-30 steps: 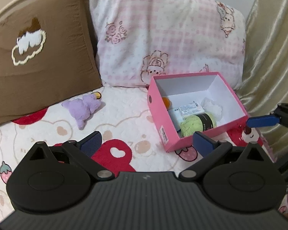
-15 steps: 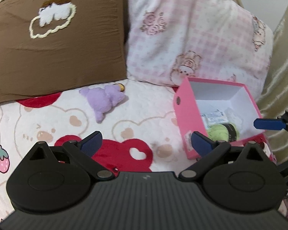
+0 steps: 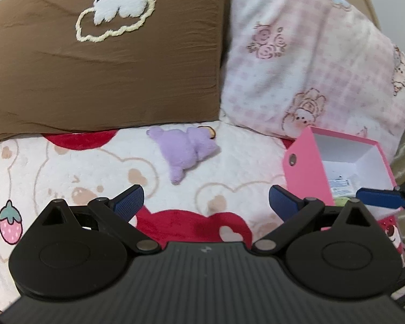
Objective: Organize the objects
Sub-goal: 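Move the open left tool toward the purple plush toy, then lower the left tool around the purple plush toy and close its fingers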
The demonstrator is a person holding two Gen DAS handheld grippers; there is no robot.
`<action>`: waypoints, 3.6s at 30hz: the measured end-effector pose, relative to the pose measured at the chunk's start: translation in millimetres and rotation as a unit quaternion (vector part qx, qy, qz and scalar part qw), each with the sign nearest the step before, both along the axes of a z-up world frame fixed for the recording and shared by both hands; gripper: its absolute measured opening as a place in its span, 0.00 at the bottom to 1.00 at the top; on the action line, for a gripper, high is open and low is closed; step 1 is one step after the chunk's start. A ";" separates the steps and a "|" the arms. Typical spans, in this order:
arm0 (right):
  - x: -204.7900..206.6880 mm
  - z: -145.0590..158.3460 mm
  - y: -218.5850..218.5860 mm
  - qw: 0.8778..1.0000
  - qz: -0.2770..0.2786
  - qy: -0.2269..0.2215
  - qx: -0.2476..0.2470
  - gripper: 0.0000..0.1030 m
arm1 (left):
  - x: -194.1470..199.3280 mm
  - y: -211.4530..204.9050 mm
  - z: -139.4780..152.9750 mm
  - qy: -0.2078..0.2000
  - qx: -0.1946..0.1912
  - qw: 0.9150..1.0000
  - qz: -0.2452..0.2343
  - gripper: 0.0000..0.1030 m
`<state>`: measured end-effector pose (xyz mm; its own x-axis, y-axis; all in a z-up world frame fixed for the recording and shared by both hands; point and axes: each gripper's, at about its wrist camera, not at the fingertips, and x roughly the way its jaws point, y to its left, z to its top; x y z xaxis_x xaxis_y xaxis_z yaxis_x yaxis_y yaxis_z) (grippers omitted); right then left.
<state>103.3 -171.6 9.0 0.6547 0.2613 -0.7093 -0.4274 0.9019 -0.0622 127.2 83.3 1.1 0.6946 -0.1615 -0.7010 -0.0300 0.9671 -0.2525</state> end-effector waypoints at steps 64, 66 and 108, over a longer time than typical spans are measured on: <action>179.0 -178.0 74.1 0.998 0.008 -0.062 -0.028 0.97 | 97.3 56.3 -162.6 -0.072 -0.099 0.991 0.052 0.49; 179.0 -178.8 74.3 0.998 0.015 -0.060 -0.025 0.96 | 99.6 58.1 -165.4 -0.064 -0.115 0.990 0.052 0.49; 122.6 -162.3 61.9 0.998 0.036 -0.041 0.019 0.95 | 88.8 43.1 -156.7 0.025 -0.166 0.986 -0.020 0.42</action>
<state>225.9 -109.7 -153.2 0.6881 0.3359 -0.6432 -0.4862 0.8714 -0.0651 216.0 126.4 -155.5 0.6491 -0.4133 -0.6387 -0.0146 0.8326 -0.5537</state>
